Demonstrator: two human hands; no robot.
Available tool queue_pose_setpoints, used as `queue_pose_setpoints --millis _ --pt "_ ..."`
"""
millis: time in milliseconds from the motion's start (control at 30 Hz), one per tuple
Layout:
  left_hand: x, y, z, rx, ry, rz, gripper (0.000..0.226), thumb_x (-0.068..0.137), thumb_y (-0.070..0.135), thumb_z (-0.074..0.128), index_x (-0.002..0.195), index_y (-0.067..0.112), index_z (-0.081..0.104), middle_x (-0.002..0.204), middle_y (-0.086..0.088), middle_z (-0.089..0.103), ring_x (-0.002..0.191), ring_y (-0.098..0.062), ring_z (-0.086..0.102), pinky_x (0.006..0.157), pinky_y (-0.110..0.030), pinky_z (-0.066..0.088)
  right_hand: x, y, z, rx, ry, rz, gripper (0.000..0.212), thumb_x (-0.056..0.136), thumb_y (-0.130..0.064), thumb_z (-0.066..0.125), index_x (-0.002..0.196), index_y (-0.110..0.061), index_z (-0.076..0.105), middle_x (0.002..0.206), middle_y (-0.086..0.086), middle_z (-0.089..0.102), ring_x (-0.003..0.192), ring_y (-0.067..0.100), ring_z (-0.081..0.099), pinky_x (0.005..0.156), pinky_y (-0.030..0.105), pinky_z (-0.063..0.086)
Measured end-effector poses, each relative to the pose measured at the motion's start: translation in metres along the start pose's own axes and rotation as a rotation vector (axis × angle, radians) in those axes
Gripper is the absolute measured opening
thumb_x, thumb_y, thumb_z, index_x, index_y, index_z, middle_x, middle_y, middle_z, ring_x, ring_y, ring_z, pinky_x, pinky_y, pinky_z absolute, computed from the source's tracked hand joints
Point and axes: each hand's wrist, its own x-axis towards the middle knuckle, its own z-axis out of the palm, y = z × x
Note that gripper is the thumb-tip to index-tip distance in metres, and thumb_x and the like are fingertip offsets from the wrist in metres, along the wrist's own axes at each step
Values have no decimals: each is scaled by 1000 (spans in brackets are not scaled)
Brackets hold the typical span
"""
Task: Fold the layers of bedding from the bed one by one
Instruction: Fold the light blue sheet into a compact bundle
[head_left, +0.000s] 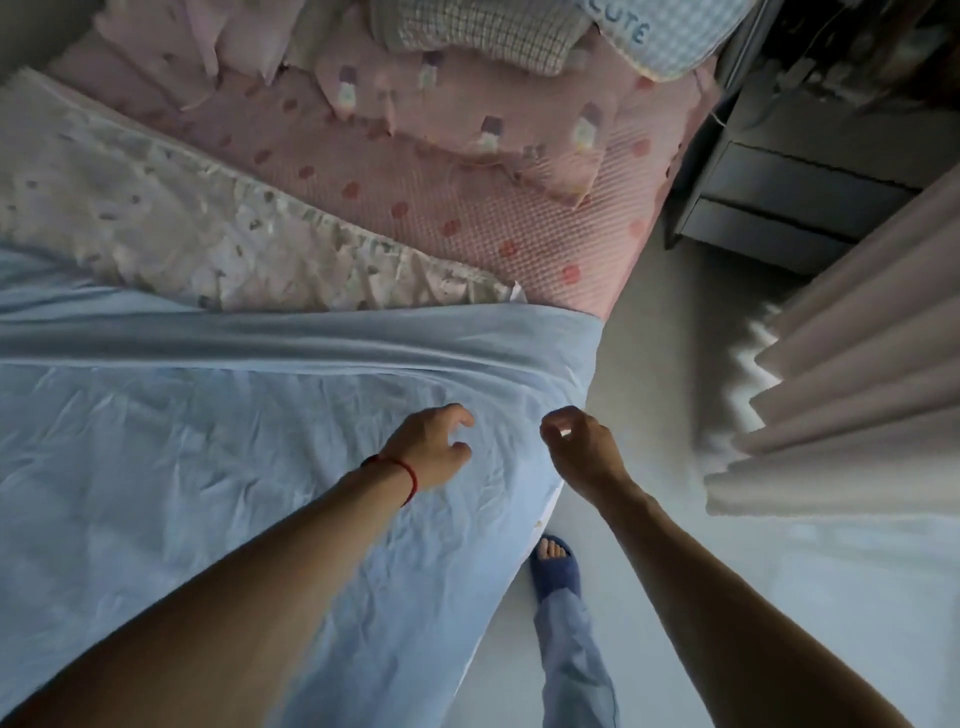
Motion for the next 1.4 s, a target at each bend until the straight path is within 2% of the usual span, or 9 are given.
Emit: queue_pose_setpoints --millis 300,533,633,733,867,967,1067,1300,1400 --pt "148 12 -25 68 50 -138 41 93 15 60 134 14 59 138 -7 59 124 -23 57 102 -29 43 234 -9 0 -264 -121 -133 56 102 -19 47 156 -21 32 167 1 24 149 29 28 119 46 28" --pt "159 18 -16 -44 38 -159 42 91 14 61 132 14 60 135 -8 62 122 -24 59 101 -29 45 265 0 0 -507 -92 -179 44 103 -25 51 145 -17 41 139 11 49 122 40 56 94 51 49" --pt "152 19 -12 -204 55 -201 43 85 18 66 128 19 62 128 -2 65 118 -18 61 97 -27 48 239 7 3 -523 98 -292 27 99 -27 57 123 -15 57 116 10 59 93 43 64 74 53 56" --pt "144 20 -1 -651 101 -358 46 84 25 72 128 17 62 126 -5 67 112 -18 65 94 -41 57 187 14 8 -428 209 -371 17 99 -26 61 101 -10 61 100 11 63 72 41 64 59 46 55" --pt "125 16 7 -1158 128 -666 43 90 38 74 119 10 59 119 -12 65 101 -24 68 75 -45 63 96 30 17 -287 236 -455 15 98 -22 65 90 -10 59 82 6 65 59 35 63 47 44 53" --pt "99 -4 15 -1420 340 -762 43 95 28 69 126 2 54 111 -18 67 86 -27 71 53 -34 61 35 45 27 -319 234 -450 20 99 -30 63 93 -11 60 83 2 65 56 33 63 44 42 52" --pt "50 -28 27 -1458 408 -736 28 98 21 65 116 1 59 96 -19 68 76 -24 68 48 -28 58 -19 53 41 -310 217 -397 19 94 -27 71 98 -12 60 88 3 66 62 32 66 48 42 55" --pt "-90 -91 66 -1264 158 -594 27 99 26 63 110 1 61 87 -16 67 56 -17 69 51 -26 58 -141 62 89 -236 187 -182 19 89 -24 75 86 -15 58 89 4 69 75 33 67 63 41 55" --pt "-145 -122 79 -1247 88 -535 20 99 27 64 95 7 60 92 -13 65 69 -24 70 55 -31 59 -202 57 107 -231 232 -113 17 88 -22 76 84 -15 61 90 6 71 79 33 67 65 35 47"
